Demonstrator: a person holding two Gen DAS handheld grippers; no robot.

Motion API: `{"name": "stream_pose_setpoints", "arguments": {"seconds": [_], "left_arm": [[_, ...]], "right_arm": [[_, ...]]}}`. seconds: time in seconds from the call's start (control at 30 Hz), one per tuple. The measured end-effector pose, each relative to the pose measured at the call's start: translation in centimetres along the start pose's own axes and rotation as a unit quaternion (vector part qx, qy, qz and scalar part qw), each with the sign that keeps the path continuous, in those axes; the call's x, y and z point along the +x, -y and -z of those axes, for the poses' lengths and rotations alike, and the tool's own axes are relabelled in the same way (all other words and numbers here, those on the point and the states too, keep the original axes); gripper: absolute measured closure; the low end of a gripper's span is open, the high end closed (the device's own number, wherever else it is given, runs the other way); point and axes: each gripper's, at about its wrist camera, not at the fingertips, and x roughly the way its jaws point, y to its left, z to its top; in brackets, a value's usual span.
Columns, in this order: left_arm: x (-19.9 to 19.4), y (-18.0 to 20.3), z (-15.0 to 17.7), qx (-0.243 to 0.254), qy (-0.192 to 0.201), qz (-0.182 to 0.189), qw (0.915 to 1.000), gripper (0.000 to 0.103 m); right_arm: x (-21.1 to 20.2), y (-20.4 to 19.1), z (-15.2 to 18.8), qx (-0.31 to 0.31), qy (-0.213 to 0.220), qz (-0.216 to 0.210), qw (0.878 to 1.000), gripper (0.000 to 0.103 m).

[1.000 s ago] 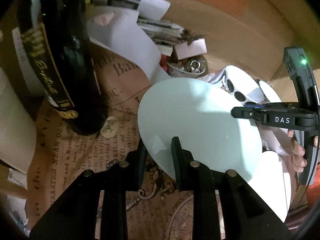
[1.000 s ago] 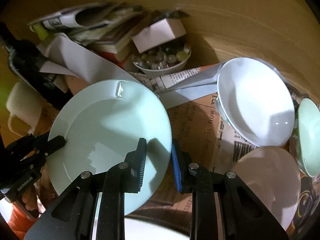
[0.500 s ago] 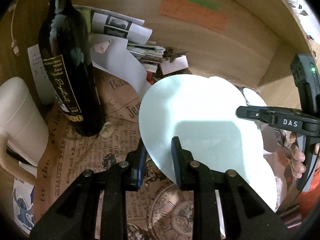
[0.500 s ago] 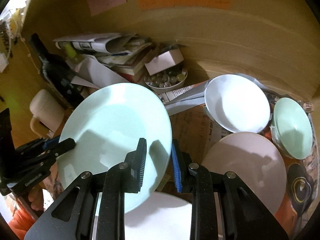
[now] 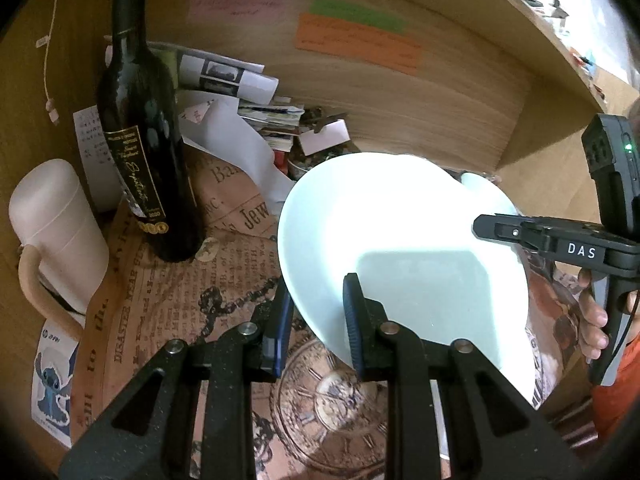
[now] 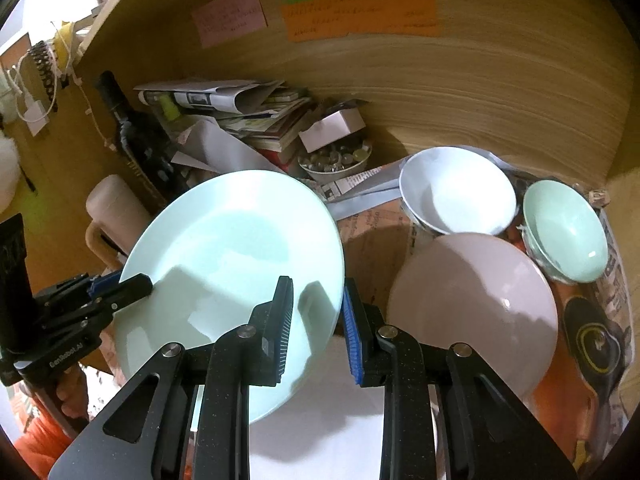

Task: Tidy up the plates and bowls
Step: 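Lift the mint-green plate and carry it toward the white plate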

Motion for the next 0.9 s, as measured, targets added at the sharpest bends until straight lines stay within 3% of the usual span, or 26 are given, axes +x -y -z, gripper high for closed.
{"name": "stream_pose_setpoints", "arguments": {"seconds": [0.9], "left_arm": [[-2.0,4.2,4.4,0.019,-0.012,0.02,0.9996,0.079]], "right_arm": [[-3.5,2.2,6.4,0.044,0.006,-0.002,0.999,0.081]]}}
